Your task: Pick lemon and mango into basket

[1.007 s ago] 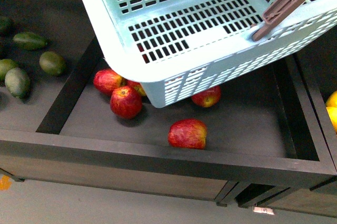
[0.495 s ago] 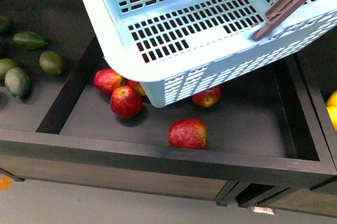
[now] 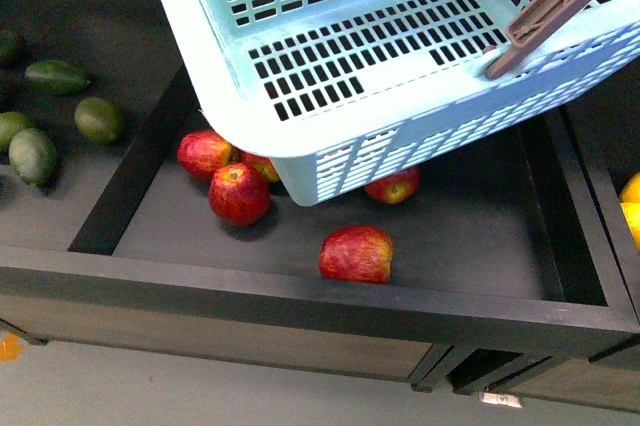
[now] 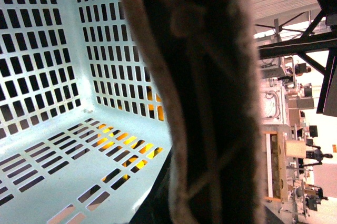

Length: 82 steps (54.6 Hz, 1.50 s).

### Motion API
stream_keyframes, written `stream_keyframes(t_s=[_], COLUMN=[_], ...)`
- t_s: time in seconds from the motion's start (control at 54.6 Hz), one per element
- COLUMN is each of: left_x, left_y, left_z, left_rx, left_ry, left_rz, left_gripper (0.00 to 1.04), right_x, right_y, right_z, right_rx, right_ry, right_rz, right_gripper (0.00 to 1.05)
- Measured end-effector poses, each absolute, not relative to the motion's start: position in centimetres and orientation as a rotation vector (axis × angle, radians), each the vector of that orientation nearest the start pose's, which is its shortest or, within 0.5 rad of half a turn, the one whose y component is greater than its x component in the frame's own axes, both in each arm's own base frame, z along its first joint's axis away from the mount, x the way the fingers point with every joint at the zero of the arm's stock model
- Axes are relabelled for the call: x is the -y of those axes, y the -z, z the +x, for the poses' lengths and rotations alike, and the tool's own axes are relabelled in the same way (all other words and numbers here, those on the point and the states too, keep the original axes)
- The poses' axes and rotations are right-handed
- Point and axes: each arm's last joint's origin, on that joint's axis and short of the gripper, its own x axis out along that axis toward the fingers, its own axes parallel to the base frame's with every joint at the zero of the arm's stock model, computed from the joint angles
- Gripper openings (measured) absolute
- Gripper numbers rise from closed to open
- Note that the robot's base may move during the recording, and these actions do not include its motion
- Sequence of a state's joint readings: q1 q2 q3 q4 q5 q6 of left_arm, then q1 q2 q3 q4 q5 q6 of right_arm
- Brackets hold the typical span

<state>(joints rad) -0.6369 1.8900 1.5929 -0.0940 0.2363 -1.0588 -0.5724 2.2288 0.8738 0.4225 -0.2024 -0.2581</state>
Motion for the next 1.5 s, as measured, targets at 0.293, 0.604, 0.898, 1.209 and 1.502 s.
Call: stream_keyframes(t_s=[0.293,0.604,0.898,1.209,1.502], left_x=[26.9,26.9,26.9,26.9,26.9], left_y=[-30.3,-30.3,-30.3,-30.3,-30.3], left_z=[35.2,35.2,35.2,35.2,35.2], left_rx=[-0.807,-0.807,-0.806,-0.806,-0.806], left_ry=[0.566,0.566,0.565,0.565,0.565], left_rz=[-0.895,-0.895,-0.895,-0.895,-0.895], left_gripper=[0.05,0.05,0.05,0.05,0.05], right_x=[18.3,19.5,19.7,19.5,19.5], right_y=[1.5,3.6,4.7,5.3,6.0], right_z=[34.0,35.6,37.0,38.5,38.3], right_rx=[-0.916,-0.940,-0.941,-0.930,-0.925], right_ry=[0.214,0.265,0.278,0.302,0.317], right_rz=[0.107,0.139,0.163,0.183,0.201], right_gripper=[0.96,0.96,0.96,0.96,0.65])
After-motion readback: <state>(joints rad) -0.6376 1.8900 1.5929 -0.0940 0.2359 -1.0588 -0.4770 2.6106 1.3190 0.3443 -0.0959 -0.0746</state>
